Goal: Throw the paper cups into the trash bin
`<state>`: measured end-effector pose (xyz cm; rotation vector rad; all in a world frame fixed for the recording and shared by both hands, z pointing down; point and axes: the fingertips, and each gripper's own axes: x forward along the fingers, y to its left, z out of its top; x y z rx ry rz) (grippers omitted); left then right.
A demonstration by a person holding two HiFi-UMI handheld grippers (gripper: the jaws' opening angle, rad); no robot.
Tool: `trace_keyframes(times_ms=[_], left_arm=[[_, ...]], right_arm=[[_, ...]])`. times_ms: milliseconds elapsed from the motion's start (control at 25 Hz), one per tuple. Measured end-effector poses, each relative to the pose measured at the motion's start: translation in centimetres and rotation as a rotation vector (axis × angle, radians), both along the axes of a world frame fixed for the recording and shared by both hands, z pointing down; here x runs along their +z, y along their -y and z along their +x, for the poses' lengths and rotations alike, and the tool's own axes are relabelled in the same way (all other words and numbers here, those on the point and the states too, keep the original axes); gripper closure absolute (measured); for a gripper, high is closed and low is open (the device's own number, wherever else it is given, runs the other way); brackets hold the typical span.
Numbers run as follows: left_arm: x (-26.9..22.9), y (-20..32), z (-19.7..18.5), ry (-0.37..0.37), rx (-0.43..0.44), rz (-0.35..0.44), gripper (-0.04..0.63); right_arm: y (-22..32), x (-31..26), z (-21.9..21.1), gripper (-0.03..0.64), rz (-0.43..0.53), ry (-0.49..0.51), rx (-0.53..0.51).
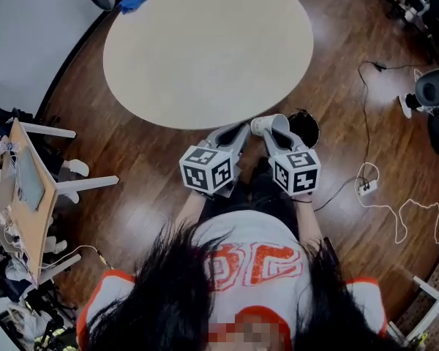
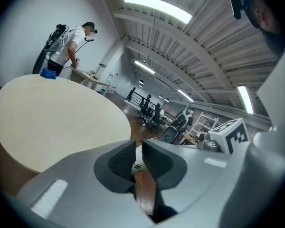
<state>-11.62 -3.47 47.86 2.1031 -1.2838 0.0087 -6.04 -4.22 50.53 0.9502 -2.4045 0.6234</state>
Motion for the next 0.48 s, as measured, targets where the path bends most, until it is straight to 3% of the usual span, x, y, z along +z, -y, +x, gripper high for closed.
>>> trace_keyframes(times_ms=[240, 480], left_arm=[[0.2, 0.0, 2.8, -0.058, 0.095, -0.005, 0.562], [-0.2, 0.1, 5.0, -0.059, 0.172, -0.001, 0.563]], right_arm=[[-1.4, 0.4, 3.6, 0.584, -0.014, -0.043, 0.107], [-1.0, 0.2, 6.9, 0.584, -0.006, -0.052, 0.217]])
